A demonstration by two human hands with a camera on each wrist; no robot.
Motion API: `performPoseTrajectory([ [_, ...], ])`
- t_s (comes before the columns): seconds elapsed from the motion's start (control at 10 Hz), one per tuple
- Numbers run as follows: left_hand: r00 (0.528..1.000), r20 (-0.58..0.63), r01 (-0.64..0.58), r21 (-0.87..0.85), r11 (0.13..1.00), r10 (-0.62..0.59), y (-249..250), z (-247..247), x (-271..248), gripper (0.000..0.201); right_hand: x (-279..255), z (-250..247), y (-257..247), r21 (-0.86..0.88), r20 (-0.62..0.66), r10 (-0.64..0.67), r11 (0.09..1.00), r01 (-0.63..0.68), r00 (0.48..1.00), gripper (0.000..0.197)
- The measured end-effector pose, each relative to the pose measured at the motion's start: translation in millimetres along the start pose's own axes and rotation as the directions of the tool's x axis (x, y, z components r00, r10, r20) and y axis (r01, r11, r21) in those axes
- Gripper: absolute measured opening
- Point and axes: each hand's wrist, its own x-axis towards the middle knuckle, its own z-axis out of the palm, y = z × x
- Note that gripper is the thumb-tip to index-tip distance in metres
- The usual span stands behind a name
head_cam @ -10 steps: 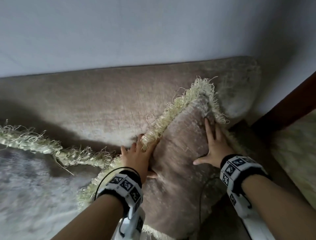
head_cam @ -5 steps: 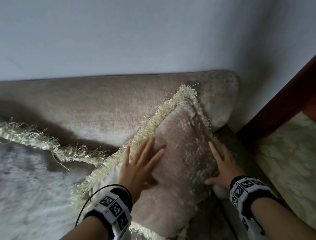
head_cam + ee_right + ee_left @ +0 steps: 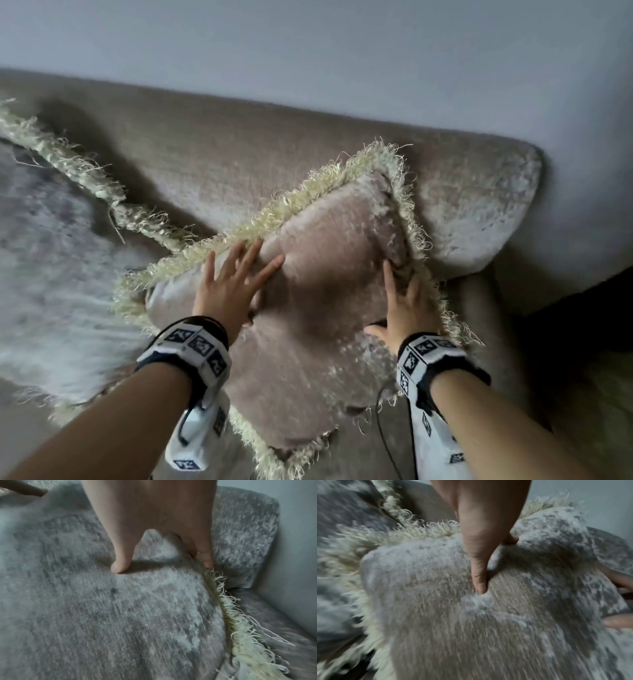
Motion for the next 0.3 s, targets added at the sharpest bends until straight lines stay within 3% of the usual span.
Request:
performPoseTrajectory([
  [0.2,0.98,-0.035,0.191,-0.092,0.977,-0.195,-11,-18,-58,0.109,-12,-26,-5,-0.042,0.045,0.026,0.999,-0.024,0.999,0.111],
  [0.3,0.954,0.041,0.301,-0.149,0.942,-0.298,-17,-44,-83,0.097,-28,-59,-13,-0.048,0.004,-0.092,0.995,0.092,0.996,0.087],
])
